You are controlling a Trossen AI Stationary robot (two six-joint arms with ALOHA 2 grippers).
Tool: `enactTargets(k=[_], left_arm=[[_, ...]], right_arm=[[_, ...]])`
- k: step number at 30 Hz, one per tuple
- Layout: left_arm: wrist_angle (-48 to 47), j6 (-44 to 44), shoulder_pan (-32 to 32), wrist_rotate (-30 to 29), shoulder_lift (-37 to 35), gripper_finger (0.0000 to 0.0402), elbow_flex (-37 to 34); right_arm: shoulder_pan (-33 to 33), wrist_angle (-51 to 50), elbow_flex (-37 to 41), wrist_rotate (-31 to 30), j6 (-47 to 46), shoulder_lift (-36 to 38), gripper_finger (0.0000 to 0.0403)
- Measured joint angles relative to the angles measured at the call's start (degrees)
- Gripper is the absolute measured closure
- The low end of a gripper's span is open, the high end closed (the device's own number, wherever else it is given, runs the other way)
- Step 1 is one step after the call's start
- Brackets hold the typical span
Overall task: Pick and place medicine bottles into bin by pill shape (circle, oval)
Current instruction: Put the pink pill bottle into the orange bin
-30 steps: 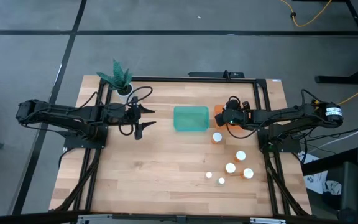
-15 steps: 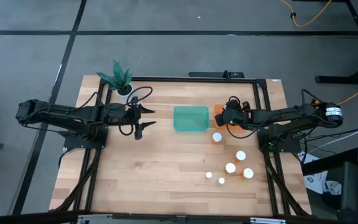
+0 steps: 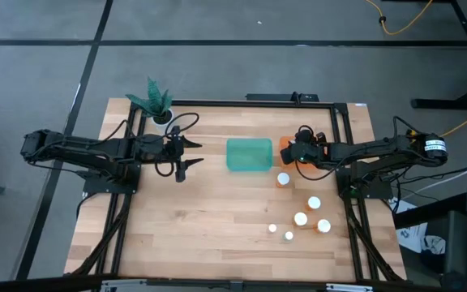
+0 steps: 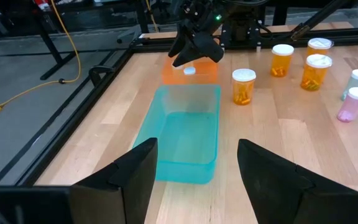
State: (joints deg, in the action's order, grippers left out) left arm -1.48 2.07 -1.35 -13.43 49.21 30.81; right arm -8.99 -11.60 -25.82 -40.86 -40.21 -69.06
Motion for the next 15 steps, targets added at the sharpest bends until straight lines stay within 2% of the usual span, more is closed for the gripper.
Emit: enactTargets(k=[10,15], left_arm=[[-0.01,0.0,0.0,0.0,0.01,0.0188,0.0],[-0.02,-0.02,0.0,0.0,0.02,0.0188,0.0]], right_arm=[[0.0,-0.35,-2.19,0.13,2.97,1.8,0.0192],[0.17,-8.45,-7.76,1.59,4.49,4.86,0.0197]])
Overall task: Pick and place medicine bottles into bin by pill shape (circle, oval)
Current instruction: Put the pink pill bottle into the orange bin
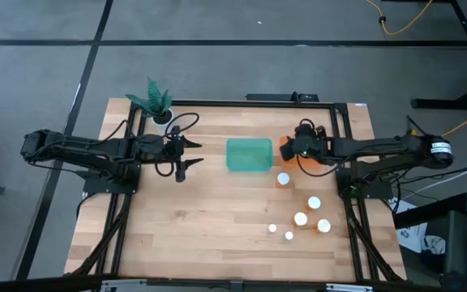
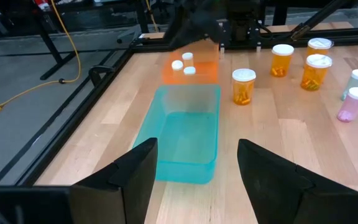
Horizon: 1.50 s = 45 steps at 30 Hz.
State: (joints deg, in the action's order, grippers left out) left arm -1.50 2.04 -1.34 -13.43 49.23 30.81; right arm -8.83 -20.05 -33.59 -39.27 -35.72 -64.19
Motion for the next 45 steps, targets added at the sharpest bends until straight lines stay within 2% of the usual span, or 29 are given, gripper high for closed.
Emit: enactTargets(k=[2,5,8,11,21,24,27,39,45], left_arm=[[0.0,0.0,-0.02,-0.02,-0.02,0.0188,0.0],[0.0,0.0,-0.02,-0.02,-0.01,0.0188,0.0],[0.0,0.0,-0.02,0.0,-0.02,0.0188,0.0],[0.0,0.0,-0.01,0.0,-0.01,0.0188,0.0],[-0.01,0.02,-0.01,-0.02,-0.02,0.0188,0.0],[0.0,0.02,-0.02,-0.02,-0.02,0.0188,0.0],[-0.02,0.02,-0.02,0.0,-0.01,0.0188,0.0],[0.0,0.04,-0.02,0.0,-0.02,0.0188,0.0],[0.0,0.06,-0.02,-0.02,-0.02,0.0188,0.0]], right_arm=[[-0.01,-4.95,-2.52,4.58,-0.83,0.95,0.0197],[0.2,-9.42,-5.48,18.72,-1.93,2.23,0.0197],[2.73,-8.83,-6.12,31.27,-1.3,3.08,0.0197],[7.81,-7.04,-6.12,36.44,-1.75,3.42,0.0197],[28.37,-2.85,-6.12,36.98,-1.88,2.73,0.0197],[33.11,-1.27,-6.12,37.01,-2.58,1.38,0.0197],[36.5,0.82,-6.14,36.97,1.38,-0.28,0.0197],[38.52,3.8,-6.16,36.85,23.75,-6.42,0.0197],[37.89,3.39,-6.47,36.94,28.63,-10.6,0.0197]])
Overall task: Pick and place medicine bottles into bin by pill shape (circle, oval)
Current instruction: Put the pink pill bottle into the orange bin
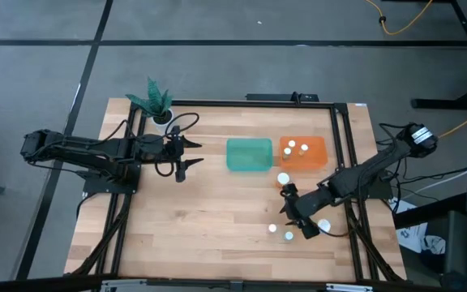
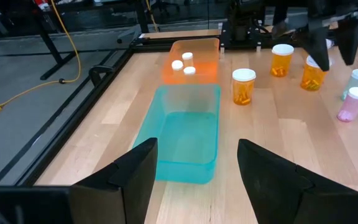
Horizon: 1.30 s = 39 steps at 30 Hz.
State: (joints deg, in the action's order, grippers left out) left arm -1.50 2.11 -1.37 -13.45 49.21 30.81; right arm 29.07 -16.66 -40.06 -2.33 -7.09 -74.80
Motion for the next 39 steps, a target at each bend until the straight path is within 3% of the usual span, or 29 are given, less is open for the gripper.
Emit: enactTargets(k=[10,16,21,25,34,39], left_arm=[[0.0,0.0,0.02,0.0,0.02,0.0188,0.0],[-0.02,0.0,0.02,0.01,0.02,0.0188,0.0],[-0.22,0.0,0.0,0.0,0.02,0.0188,0.0],[-0.24,0.01,0.0,0.01,0.01,0.0188,0.0],[-0.24,0.02,0.0,0.02,0.02,0.0188,0.0],[-0.27,0.02,0.01,0.02,0.02,0.0188,0.01]], right_arm=[[-1.88,-15.61,-12.31,-0.05,1.73,-6.75,0.0197],[-1.84,-16.47,-16.42,0.28,3.57,-9.81,0.0197],[-1.82,-16.66,-16.91,2.49,5.85,-9.97,0.0197],[-1.82,-17.05,-16.91,2.1,1.93,-9.97,0.0193],[-1.84,-19.54,-16.89,2.01,0.73,-9.97,0.0124],[-1.84,-18.95,-16.89,1.99,1.26,-11.56,0.0118]])
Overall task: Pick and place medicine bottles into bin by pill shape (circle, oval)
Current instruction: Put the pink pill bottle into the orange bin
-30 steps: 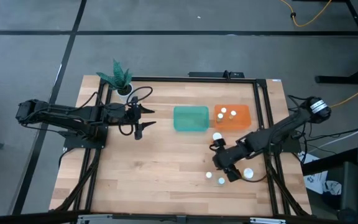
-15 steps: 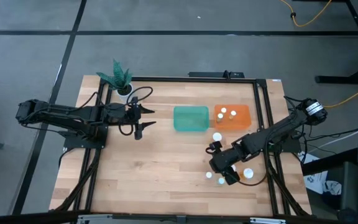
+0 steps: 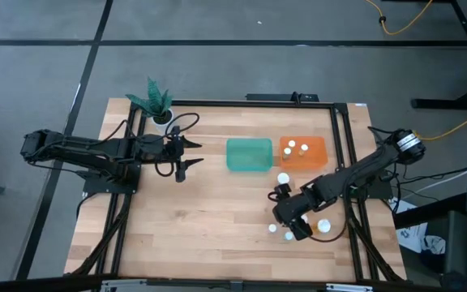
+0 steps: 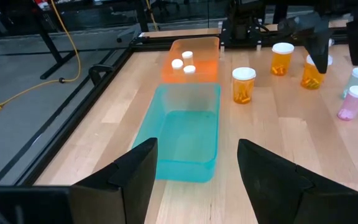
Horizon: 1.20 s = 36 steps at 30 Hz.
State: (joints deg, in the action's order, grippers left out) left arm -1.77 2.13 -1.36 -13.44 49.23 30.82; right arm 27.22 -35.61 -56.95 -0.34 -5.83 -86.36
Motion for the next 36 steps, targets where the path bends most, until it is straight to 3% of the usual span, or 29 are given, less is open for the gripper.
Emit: enactTargets(k=[12,19,23,36], left_arm=[[-0.22,0.01,-0.01,-0.01,0.01,0.0188,-0.01],[-0.39,-0.02,-0.01,-0.02,0.01,0.0188,-0.01],[-0.39,-0.02,-0.01,-0.01,0.01,0.0188,-0.01],[-0.65,-0.02,0.01,0.01,0.01,0.0188,0.01]], right_arm=[[-0.04,8.51,0.02,0.38,3.42,-9.42,0.0127],[-0.04,10.45,0.02,0.71,3.76,-9.87,0.0128],[-0.03,13.15,0.02,4.9,5.07,-10.28,0.0128],[-0.04,14.87,0.04,4.98,6.34,-11.5,0.0128]])
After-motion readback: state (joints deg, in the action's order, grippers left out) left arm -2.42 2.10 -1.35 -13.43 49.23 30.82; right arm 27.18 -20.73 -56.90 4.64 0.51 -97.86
